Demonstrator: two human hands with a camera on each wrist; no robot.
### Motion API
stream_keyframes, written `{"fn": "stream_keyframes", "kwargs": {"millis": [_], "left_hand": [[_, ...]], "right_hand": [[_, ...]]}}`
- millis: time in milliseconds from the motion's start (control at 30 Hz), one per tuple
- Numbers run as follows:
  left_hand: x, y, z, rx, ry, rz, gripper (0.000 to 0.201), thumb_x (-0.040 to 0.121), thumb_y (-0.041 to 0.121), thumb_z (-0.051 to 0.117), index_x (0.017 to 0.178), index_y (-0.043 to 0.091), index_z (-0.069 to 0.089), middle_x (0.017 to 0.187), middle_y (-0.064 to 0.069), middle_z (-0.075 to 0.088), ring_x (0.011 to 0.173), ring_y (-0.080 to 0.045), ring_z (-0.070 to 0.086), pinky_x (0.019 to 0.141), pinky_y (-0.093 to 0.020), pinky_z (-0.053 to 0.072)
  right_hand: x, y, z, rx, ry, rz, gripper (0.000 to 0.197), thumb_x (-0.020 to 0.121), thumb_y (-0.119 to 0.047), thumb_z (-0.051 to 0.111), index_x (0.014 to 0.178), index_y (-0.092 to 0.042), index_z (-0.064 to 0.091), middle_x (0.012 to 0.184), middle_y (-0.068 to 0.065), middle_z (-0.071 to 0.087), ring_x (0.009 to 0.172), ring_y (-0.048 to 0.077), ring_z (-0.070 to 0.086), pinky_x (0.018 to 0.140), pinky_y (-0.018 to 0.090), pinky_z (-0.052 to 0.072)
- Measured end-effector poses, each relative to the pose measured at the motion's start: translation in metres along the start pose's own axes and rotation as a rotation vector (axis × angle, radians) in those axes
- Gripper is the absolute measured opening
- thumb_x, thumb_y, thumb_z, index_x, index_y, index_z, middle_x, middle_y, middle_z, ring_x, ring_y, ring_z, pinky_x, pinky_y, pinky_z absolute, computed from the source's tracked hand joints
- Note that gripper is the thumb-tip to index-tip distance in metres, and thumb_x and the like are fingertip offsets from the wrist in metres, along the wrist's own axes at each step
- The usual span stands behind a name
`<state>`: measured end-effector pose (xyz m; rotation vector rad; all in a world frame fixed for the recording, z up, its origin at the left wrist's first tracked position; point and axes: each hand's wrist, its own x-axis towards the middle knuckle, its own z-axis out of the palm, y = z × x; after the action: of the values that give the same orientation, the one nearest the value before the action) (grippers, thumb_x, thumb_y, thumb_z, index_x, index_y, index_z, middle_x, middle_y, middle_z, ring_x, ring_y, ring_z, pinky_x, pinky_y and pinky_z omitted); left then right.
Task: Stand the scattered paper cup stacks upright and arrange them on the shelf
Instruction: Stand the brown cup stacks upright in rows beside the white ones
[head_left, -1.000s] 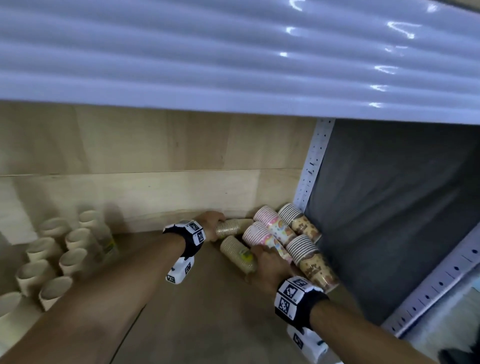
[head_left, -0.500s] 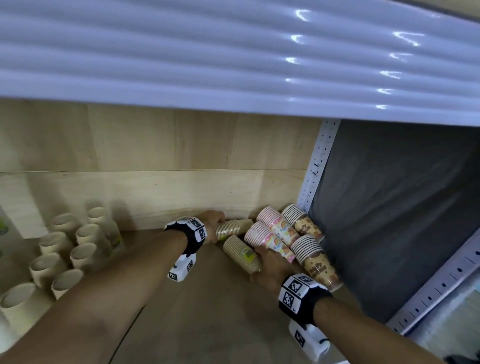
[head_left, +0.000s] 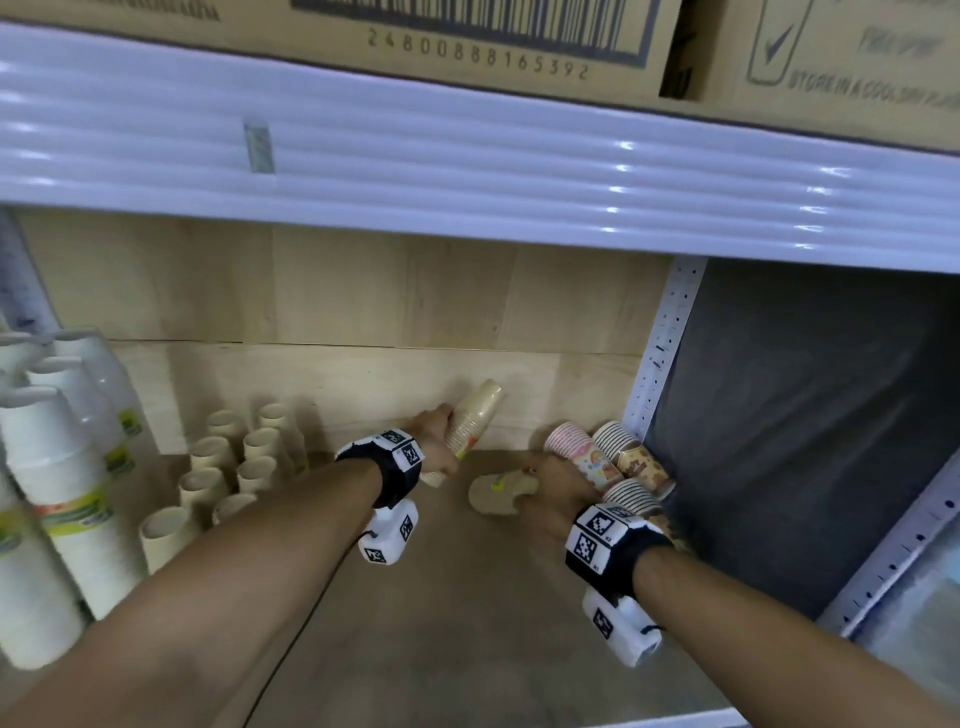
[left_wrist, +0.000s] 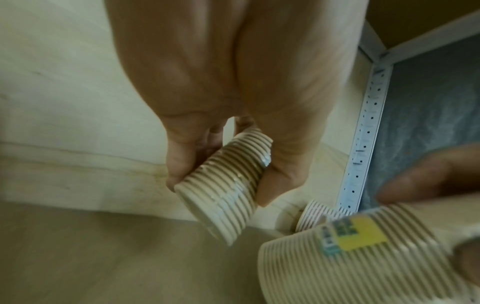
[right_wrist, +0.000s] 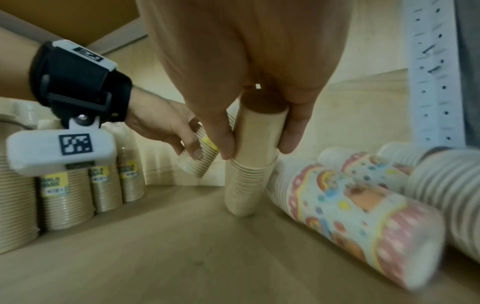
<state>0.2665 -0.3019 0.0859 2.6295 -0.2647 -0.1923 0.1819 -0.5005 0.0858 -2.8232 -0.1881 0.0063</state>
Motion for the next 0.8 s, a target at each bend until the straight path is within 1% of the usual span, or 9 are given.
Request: {"fn": "stream_keyframes", "kwargs": {"millis": [67,133,267,400,533,600,633,700,800], "left_hand": [[-0.013,-0.002,0.004,-0.053,0.021,-0.017,0.066,0.064,0.016,0.082,0.117,0.018,0.041,0.109,-0.006,0.06,0.095,-0.026,0.061,0.08,-0.04,0.056],[-0.023,-0.007,0.01,-0.11,0.048,-0.032,0.063,0.065,0.012,0.082,0.113,0.017,0.042,0.11,-0.006,0.057,0.097,-0.025,0.059,0.079,-0.039,0.054],[-0.046,-0.024,0.024,-0.216,0.06,-0.069,0.07,0.065,0.011,0.084,0.122,0.021,0.045,0.115,-0.001,0.059,0.104,-0.023,0.059,0.085,-0.038,0.052],[-0.065,-0.034,0.036,-0.271,0.077,-0.11,0.071,0.061,0.012,0.086,0.121,0.023,0.049,0.115,0.001,0.062,0.107,-0.022,0.06,0.091,-0.04,0.052],[-0.077,-0.038,0.044,-0.31,0.066,-0.137,0.068,0.064,0.014,0.085,0.124,0.02,0.052,0.114,0.001,0.064,0.107,-0.021,0.061,0.088,-0.036,0.051],[-0.08,-0.04,0.048,-0.329,0.055,-0.161,0.066,0.067,0.012,0.084,0.125,0.016,0.053,0.116,-0.002,0.065,0.11,-0.023,0.061,0.09,-0.036,0.051],[-0.083,-0.04,0.049,-0.333,0.055,-0.173,0.066,0.068,0.011,0.084,0.126,0.015,0.053,0.118,-0.003,0.064,0.112,-0.023,0.06,0.092,-0.037,0.051],[-0.085,-0.04,0.052,-0.342,0.074,-0.187,0.066,0.07,0.011,0.083,0.128,0.015,0.053,0.119,-0.004,0.064,0.113,-0.023,0.06,0.095,-0.038,0.05],[-0.089,-0.038,0.049,-0.359,0.072,-0.167,0.057,0.071,0.014,0.082,0.122,0.015,0.058,0.114,-0.002,0.067,0.109,-0.022,0.063,0.093,-0.037,0.051]], "right_hand": [[-0.001,-0.008,-0.006,0.017,0.022,-0.014,0.034,0.077,-0.023,0.065,0.109,-0.016,0.062,0.105,0.003,0.064,0.097,0.021,0.062,0.079,0.029,0.05],[-0.001,-0.014,-0.009,0.035,0.046,-0.011,0.041,0.078,-0.021,0.065,0.118,-0.018,0.06,0.112,0.004,0.062,0.104,0.023,0.061,0.082,0.029,0.05],[-0.005,-0.031,-0.013,0.037,0.04,-0.049,0.046,0.079,-0.02,0.064,0.124,-0.018,0.054,0.116,0.006,0.059,0.106,0.025,0.059,0.084,0.031,0.051],[-0.01,-0.044,-0.016,0.048,0.028,-0.073,0.051,0.077,-0.022,0.064,0.125,-0.02,0.049,0.12,0.004,0.058,0.108,0.024,0.058,0.087,0.034,0.051],[-0.014,-0.054,-0.017,0.055,0.006,-0.096,0.056,0.073,-0.031,0.061,0.126,-0.028,0.046,0.123,-0.004,0.058,0.108,0.019,0.059,0.089,0.039,0.052],[-0.014,-0.058,-0.015,0.077,0.001,-0.106,0.059,0.071,-0.033,0.06,0.128,-0.03,0.045,0.126,-0.006,0.058,0.11,0.017,0.059,0.089,0.041,0.053],[-0.014,-0.059,-0.013,0.087,-0.001,-0.112,0.059,0.071,-0.032,0.061,0.128,-0.03,0.045,0.127,-0.006,0.058,0.111,0.017,0.059,0.089,0.041,0.053],[-0.014,-0.062,-0.01,0.102,-0.007,-0.12,0.057,0.077,-0.025,0.064,0.131,-0.022,0.047,0.129,0.0,0.058,0.115,0.02,0.058,0.091,0.04,0.052],[-0.011,-0.062,-0.005,0.121,-0.004,-0.128,0.055,0.08,-0.017,0.066,0.132,-0.014,0.048,0.13,0.005,0.058,0.118,0.024,0.056,0.095,0.037,0.05]]}}
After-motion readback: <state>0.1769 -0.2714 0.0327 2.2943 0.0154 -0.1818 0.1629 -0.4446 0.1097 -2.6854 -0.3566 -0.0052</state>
